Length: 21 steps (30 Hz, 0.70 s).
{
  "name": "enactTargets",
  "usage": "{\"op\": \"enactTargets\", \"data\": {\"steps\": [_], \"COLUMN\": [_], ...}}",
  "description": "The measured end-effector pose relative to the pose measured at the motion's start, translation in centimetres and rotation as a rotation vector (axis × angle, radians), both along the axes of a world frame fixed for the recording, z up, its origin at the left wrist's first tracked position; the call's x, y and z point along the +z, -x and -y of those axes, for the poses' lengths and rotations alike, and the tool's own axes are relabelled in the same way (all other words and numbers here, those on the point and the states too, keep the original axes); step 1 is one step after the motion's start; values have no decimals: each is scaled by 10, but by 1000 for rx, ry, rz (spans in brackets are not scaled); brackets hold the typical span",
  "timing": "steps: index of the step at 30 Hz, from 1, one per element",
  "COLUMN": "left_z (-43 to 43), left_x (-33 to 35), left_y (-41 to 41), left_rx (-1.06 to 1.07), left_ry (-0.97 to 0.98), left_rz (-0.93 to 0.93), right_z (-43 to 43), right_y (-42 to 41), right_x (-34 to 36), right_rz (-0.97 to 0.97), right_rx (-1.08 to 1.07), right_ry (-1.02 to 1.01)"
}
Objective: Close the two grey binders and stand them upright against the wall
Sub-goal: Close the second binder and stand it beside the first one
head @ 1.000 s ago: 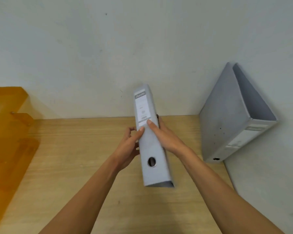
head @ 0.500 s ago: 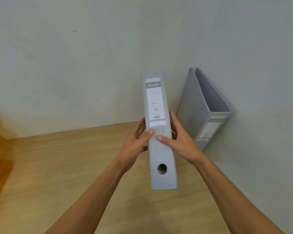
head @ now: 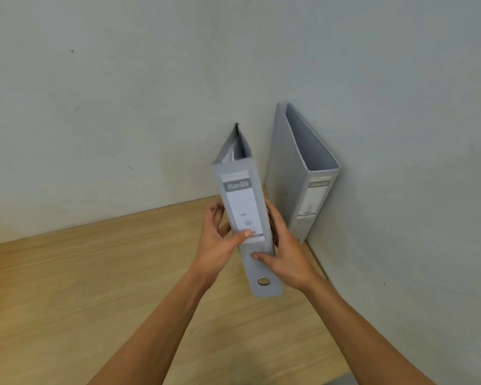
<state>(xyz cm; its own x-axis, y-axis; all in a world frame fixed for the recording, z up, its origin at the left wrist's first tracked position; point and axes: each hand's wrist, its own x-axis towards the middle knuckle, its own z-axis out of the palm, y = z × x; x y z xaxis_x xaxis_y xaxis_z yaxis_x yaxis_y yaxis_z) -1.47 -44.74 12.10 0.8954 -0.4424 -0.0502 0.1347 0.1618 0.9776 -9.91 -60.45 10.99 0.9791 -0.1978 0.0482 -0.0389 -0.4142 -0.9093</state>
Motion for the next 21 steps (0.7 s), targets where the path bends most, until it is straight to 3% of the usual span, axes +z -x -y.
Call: {"op": "enactTargets", "data": {"steps": [10, 16, 21], "left_z": [35, 53, 67], "left_x": [-33, -26, -29], "left_y": [10, 1, -6], "left_rx": [-102, -150, -198], "left_ry": [-320, -385, -364], "left_rz": [85, 205, 193], "right_z": [24, 41, 51], "right_y": [5, -2, -10], "right_x": [-39, -45, -43], "right_rz": [-72, -53, -73], "right_rx": [-154, -143, -200], "right_ry": [-3, -43, -28]}}
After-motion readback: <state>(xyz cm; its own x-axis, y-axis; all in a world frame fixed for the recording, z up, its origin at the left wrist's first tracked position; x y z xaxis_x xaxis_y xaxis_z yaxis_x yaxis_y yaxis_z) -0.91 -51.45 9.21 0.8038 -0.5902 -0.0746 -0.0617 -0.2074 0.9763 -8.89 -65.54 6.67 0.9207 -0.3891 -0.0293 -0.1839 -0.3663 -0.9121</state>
